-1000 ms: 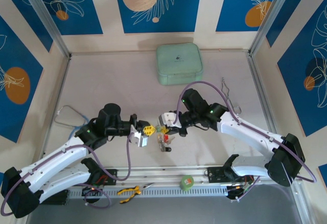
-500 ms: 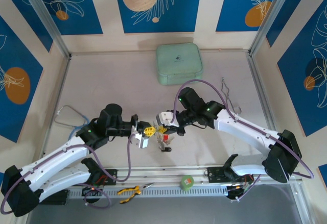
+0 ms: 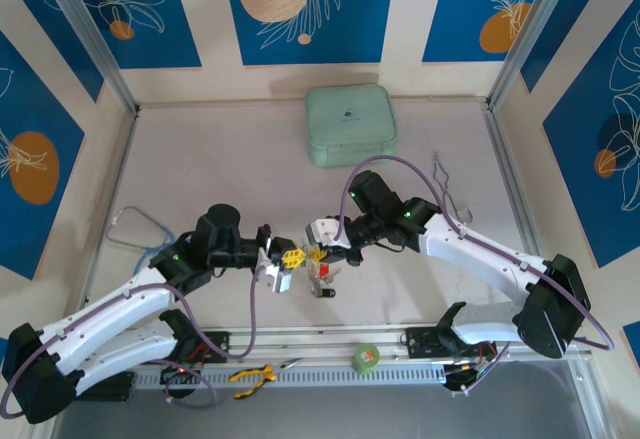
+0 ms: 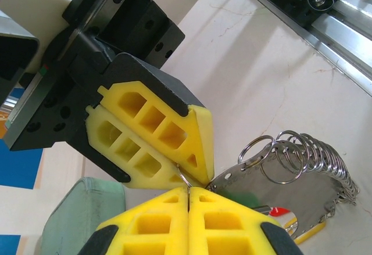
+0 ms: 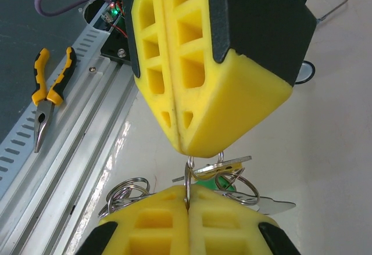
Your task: Put the keys on the keyring
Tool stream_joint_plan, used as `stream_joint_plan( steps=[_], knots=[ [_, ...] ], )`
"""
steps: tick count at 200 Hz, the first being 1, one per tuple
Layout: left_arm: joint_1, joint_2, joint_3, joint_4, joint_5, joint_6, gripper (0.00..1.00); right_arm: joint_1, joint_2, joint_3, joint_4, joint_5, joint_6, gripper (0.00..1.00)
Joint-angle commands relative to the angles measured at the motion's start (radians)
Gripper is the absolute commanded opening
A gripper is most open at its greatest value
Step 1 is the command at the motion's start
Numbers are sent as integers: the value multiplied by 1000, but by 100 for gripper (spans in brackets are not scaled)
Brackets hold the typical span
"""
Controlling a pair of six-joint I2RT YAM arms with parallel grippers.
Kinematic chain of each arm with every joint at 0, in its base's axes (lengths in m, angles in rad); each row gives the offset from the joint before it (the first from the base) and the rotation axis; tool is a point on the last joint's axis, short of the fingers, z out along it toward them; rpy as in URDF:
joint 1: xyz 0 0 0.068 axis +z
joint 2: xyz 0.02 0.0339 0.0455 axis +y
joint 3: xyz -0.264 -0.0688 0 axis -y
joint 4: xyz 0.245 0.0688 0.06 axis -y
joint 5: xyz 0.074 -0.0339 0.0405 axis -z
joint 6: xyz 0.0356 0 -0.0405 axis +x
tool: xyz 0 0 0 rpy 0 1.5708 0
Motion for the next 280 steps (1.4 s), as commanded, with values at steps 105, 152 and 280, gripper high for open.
stream_joint_plan(
  steps=[105, 152, 280],
  knots=[
    [-20, -26, -2, -52, -16, 46, 0, -27, -42, 0, 55, -76, 45, 0],
    [-24, -26, -13, -61, -24, 40, 4, -32, -61, -13, 85, -78, 64, 0],
    [-25, -35, 168, -210, -286, -816, 41, -8, -73, -43, 131, 8, 54, 0]
  ],
)
